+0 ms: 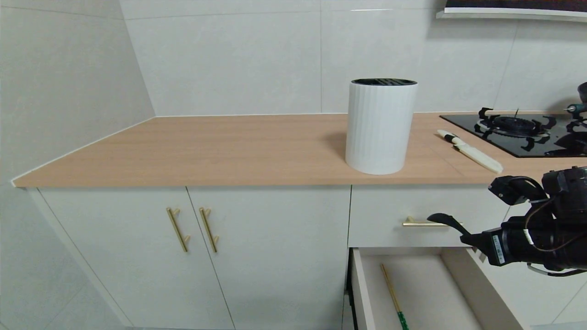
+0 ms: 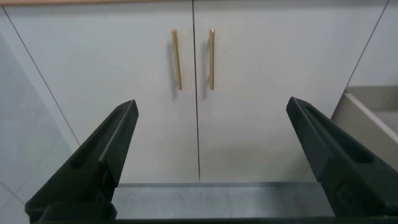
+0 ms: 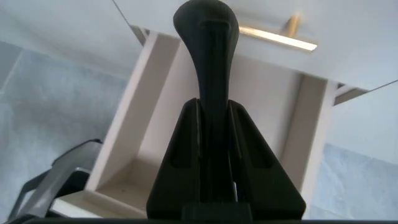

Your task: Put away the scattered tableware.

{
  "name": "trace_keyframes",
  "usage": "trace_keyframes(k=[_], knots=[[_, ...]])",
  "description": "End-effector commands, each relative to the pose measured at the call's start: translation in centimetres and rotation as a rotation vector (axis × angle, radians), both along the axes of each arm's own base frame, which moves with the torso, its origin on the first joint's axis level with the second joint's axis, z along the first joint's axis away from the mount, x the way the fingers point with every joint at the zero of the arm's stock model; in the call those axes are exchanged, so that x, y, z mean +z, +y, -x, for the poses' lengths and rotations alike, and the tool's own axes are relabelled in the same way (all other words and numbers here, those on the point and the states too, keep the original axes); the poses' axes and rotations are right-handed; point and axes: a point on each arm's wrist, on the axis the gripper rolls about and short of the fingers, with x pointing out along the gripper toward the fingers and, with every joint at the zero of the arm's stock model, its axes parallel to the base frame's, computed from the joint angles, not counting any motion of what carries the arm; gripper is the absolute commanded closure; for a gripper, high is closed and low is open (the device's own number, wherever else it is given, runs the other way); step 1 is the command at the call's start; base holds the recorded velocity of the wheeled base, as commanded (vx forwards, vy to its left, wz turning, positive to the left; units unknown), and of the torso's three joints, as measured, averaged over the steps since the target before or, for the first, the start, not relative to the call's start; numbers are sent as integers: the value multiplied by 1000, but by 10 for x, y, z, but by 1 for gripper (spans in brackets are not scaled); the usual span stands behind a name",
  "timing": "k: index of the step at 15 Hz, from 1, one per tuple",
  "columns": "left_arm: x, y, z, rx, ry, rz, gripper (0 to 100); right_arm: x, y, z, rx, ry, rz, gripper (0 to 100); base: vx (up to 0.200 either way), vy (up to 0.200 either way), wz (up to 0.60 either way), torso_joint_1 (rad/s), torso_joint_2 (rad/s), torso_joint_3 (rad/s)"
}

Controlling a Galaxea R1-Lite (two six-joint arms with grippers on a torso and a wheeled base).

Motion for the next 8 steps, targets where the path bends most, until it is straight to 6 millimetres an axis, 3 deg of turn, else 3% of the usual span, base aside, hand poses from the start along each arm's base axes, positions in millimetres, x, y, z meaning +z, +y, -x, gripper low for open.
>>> trace_keyframes(k=[1,8], knots=[[0,0,0,1,0,0,0,-3,1,-2,0,12,3,100,0,0,0,-168,466,295],[0,0,0,1,0,0,0,-6,0,-1,7,20,25,100,0,0,0,-133,436,299]])
